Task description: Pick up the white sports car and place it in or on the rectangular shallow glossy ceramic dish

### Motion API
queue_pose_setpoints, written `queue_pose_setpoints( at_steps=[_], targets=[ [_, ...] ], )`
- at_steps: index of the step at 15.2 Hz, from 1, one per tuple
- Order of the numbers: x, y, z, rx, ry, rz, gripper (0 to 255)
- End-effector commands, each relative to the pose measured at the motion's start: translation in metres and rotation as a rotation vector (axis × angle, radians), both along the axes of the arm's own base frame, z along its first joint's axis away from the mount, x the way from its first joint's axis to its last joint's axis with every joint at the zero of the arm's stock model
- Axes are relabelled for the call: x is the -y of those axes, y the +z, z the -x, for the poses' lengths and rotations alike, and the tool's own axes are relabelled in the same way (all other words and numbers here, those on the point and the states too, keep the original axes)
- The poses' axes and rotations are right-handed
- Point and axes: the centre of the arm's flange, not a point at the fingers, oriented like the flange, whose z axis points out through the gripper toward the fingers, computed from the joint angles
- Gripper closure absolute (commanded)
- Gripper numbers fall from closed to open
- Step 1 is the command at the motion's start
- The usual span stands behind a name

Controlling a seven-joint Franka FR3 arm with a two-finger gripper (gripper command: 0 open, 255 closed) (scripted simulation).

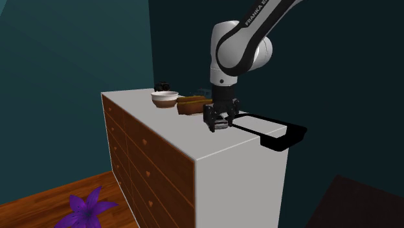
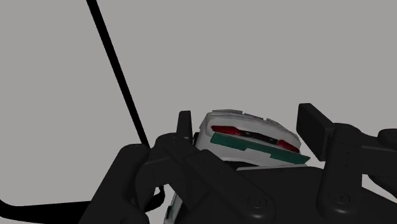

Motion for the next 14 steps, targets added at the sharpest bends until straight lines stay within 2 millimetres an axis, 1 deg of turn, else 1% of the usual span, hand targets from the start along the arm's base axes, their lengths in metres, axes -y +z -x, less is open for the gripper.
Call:
queue_pose_setpoints(
  at_steps=[1, 14],
  targets=[
    [0.0, 0.009, 0.0, 0.0, 0.0, 0.0, 255],
    [0.0, 0.078, 0.0, 0.0, 0.0, 0.0, 255]
  ],
)
